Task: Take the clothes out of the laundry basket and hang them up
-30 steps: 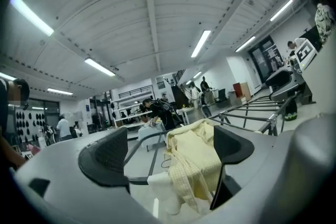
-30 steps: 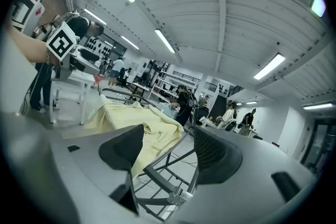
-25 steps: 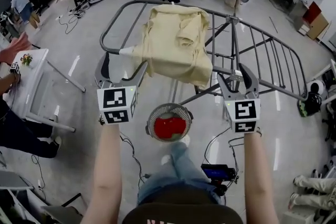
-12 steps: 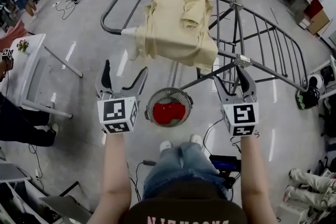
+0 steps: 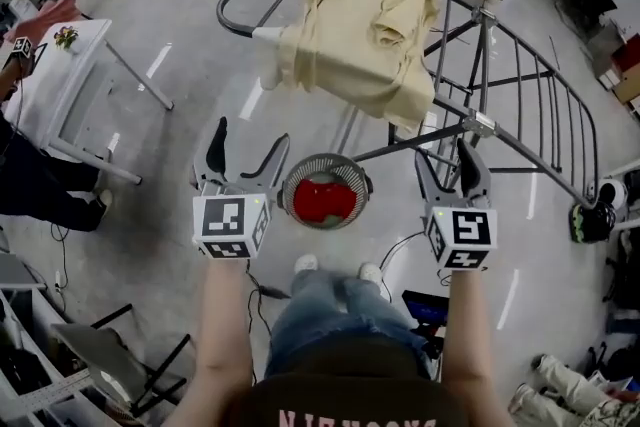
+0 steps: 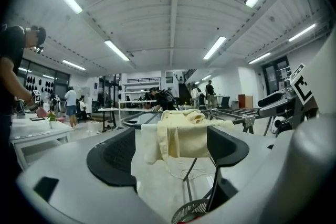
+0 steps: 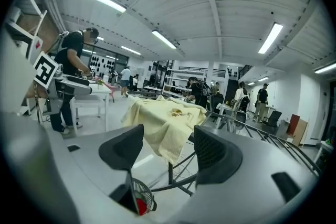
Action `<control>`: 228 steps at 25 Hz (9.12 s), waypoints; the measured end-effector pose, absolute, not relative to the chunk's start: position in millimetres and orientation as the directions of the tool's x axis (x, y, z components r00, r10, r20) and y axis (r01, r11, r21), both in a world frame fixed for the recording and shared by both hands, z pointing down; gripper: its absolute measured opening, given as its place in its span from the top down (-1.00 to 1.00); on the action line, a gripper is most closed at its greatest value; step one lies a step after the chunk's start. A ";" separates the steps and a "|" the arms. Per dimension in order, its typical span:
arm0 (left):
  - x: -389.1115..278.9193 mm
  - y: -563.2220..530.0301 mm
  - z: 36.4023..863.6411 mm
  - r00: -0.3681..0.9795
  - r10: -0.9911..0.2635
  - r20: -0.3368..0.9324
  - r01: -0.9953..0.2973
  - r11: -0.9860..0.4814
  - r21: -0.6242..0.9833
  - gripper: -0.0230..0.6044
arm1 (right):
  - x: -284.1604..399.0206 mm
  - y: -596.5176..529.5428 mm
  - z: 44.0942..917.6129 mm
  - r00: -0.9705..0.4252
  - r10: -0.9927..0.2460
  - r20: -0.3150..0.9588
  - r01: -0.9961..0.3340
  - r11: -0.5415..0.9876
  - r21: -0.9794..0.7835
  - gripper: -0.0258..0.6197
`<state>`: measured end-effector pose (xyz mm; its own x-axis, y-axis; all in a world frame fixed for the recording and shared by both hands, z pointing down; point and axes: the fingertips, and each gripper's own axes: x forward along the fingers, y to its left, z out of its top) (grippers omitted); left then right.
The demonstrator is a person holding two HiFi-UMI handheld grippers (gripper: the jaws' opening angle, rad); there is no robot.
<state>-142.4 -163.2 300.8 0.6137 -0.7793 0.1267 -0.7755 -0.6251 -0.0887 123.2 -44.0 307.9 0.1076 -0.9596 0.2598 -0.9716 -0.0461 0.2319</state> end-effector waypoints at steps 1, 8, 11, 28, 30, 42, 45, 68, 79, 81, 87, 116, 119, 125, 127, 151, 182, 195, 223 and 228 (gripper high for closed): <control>-140.3 -158.6 301.8 0.603 -0.787 0.131 -0.782 -0.616 -0.095 -0.44 | 125.0 -43.3 309.5 0.090 -0.960 0.263 -0.973 -0.028 0.231 0.01; -126.6 -121.4 313.8 0.514 -0.840 0.175 -0.842 -0.533 -0.088 -0.44 | 138.6 -31.8 324.1 -0.045 -0.953 0.300 -0.970 0.114 0.217 0.01; -119.4 -107.9 324.0 0.486 -0.853 0.189 -0.858 -0.507 -0.082 -0.44 | 147.1 -27.2 334.0 -0.087 -0.942 0.323 -0.962 0.163 0.218 0.01; -112.4 -38.9 435.9 0.262 -0.893 0.367 -0.952 -0.302 -0.055 -0.44 | 128.7 -16.0 437.5 -0.375 -0.788 0.489 -0.841 0.511 0.179 0.01; -115.7 -35.8 447.4 0.246 -0.890 0.385 -0.955 -0.289 -0.059 -0.44 | 124.6 -13.9 450.1 -0.387 -0.771 0.506 -0.832 0.528 0.169 0.01; -134.8 -41.2 520.5 0.246 -0.833 0.496 -0.953 -0.301 -0.034 -0.44 | 100.6 -25.6 521.6 -0.397 -0.705 0.588 -0.817 0.564 0.124 0.01; -138.1 -46.9 540.9 0.268 -0.820 0.506 -0.952 -0.305 0.009 -0.43 | 94.2 -31.2 539.1 -0.395 -0.692 0.604 -0.812 0.570 0.123 0.01; -185.6 -85.6 763.0 0.227 -0.714 0.662 -0.968 -0.241 0.071 -0.46 | 27.6 -85.2 773.6 -0.320 -0.519 0.792 -0.786 0.613 0.085 0.05; -188.3 -96.4 842.7 0.250 -0.648 0.719 -0.956 -0.281 0.079 -0.45 | 11.9 -94.8 890.7 -0.274 -0.419 0.866 -0.731 0.676 0.095 0.07; -189.9 -99.5 855.1 0.257 -0.643 0.721 -0.954 -0.286 0.085 -0.45 | 12.8 -98.0 916.2 -0.245 -0.406 0.880 -0.709 0.694 0.123 0.08; -190.5 -98.5 888.4 0.285 -0.617 0.734 -0.942 -0.323 0.094 -0.44 | 14.2 -99.0 988.0 -0.150 -0.337 0.929 -0.624 0.762 0.176 0.11; -208.2 -139.3 962.1 0.303 -0.645 0.701 -0.934 -0.346 0.085 -0.37 | 9.8 -127.2 1189.3 -0.032 -0.129 0.991 -0.284 0.952 0.115 0.39; -210.7 -144.7 965.7 0.293 -0.659 0.693 -0.937 -0.342 0.071 -0.37 | 12.5 -132.4 1200.9 -0.029 -0.126 0.992 -0.310 0.944 0.110 0.40; -216.0 -145.9 976.8 0.274 -0.663 0.697 -0.943 -0.328 0.058 -0.34 | 23.6 -139.9 1217.6 -0.015 -0.104 0.994 -0.464 0.882 0.086 0.55; -216.1 -144.2 979.3 0.272 -0.660 0.701 -0.942 -0.330 0.056 -0.33 | 29.2 -138.1 1220.3 0.011 -0.102 0.995 -0.439 0.893 0.097 0.58; -187.4 -113.3 910.6 0.370 -0.631 0.682 -0.925 -0.315 0.211 -0.05 | 10.3 -135.3 1071.9 -0.123 -0.127 0.984 -0.524 0.850 0.044 0.83; -117.5 -73.1 839.0 0.471 -0.491 0.733 -0.849 -0.479 0.225 0.09 | 1.3 -114.4 863.9 -0.302 -0.189 0.934 -0.574 0.818 -0.021 0.83; -108.0 -55.6 772.1 0.480 -0.459 0.748 -0.821 -0.535 0.199 0.09 | -0.6 -108.8 743.8 -0.337 -0.230 0.913 -0.603 0.798 -0.022 0.83; -54.6 -30.4 595.6 0.530 -0.473 0.703 -0.765 -0.624 0.157 0.16 | 4.0 -108.3 422.1 -0.434 -0.490 0.756 -0.785 0.617 -0.051 0.83; -43.6 -45.5 561.2 0.539 -0.511 0.670 -0.760 -0.638 0.125 0.20 | 5.1 -109.8 362.6 -0.491 -0.550 0.675 -0.773 0.633 -0.046 0.83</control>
<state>-43.6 -45.5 561.2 0.5392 -0.5109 0.6695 -0.7600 -0.6377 0.1254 5.1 -109.8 362.6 -0.4911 -0.5503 0.6753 -0.7725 0.6333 -0.0457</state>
